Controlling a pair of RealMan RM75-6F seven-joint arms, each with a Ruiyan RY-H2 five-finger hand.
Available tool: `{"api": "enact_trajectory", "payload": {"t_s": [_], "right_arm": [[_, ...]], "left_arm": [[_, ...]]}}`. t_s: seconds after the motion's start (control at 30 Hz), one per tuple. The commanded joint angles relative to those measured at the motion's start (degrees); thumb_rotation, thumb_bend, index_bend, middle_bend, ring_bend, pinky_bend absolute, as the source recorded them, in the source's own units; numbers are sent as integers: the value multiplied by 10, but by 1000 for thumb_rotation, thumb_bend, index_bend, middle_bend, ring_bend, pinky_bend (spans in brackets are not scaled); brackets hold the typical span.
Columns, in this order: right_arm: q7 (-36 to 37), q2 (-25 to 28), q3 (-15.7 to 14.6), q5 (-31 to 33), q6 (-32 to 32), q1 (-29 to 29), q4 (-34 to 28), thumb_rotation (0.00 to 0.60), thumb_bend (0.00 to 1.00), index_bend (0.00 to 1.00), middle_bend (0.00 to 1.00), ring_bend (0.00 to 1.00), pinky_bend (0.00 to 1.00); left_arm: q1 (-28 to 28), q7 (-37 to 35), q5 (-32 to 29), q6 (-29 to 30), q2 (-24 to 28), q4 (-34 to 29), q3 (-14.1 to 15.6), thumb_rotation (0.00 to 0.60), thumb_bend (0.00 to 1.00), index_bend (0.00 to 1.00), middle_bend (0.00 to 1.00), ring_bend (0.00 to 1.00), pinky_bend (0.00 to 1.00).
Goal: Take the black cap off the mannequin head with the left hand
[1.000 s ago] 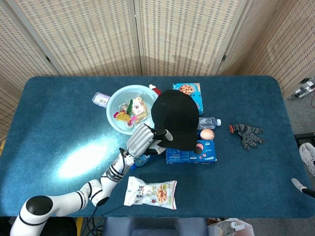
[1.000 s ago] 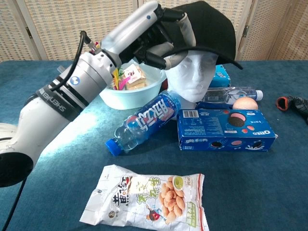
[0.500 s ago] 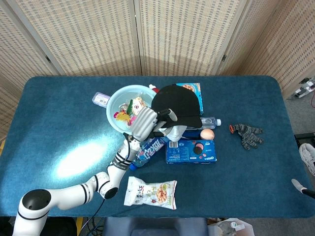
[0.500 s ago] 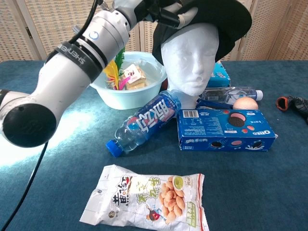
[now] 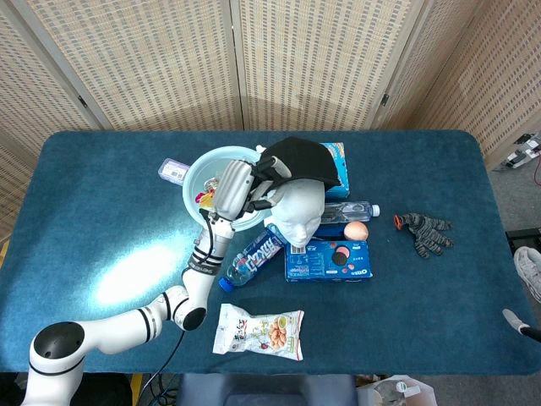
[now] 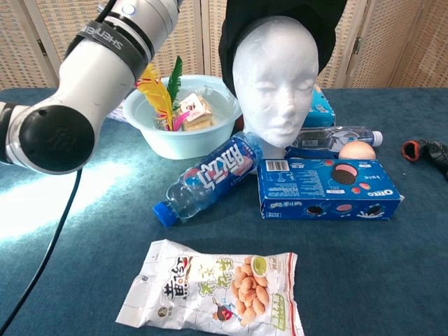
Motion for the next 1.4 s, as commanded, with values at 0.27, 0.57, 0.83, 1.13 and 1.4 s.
{"api": "enact_trajectory", "payload": {"t_s": [0.27,0.57,0.83,1.13,1.4], "right_arm": [[0,1,-1,-2,2,-1,-1,600,12,96,191,117,168],[5,0,-1,-3,3,-2,3,600,12,96,191,117,168],[7,-1,-1,-5,1,0,5,600,12,96,191,117,168],[7,-4,-1,-10,-4,4,8,600,12,96,191,120,168],[3,-2,-1,-17,-6,10,3,600,12,96,191,120,168]], "left_arm": [[-12,-19,-44,0,4,66,-41,600,572,561,1000,1000,1000],[7,-49,-42,16,33,103,-33,600,572,560,1000,1000,1000],[42,-80,-34,36,79,101,-20,600,572,561,1000,1000,1000],[121,-110,1,81,153,58,27,600,572,565,1000,1000,1000],[187,-115,29,110,202,24,77,600,572,574,1000,1000,1000]]}}
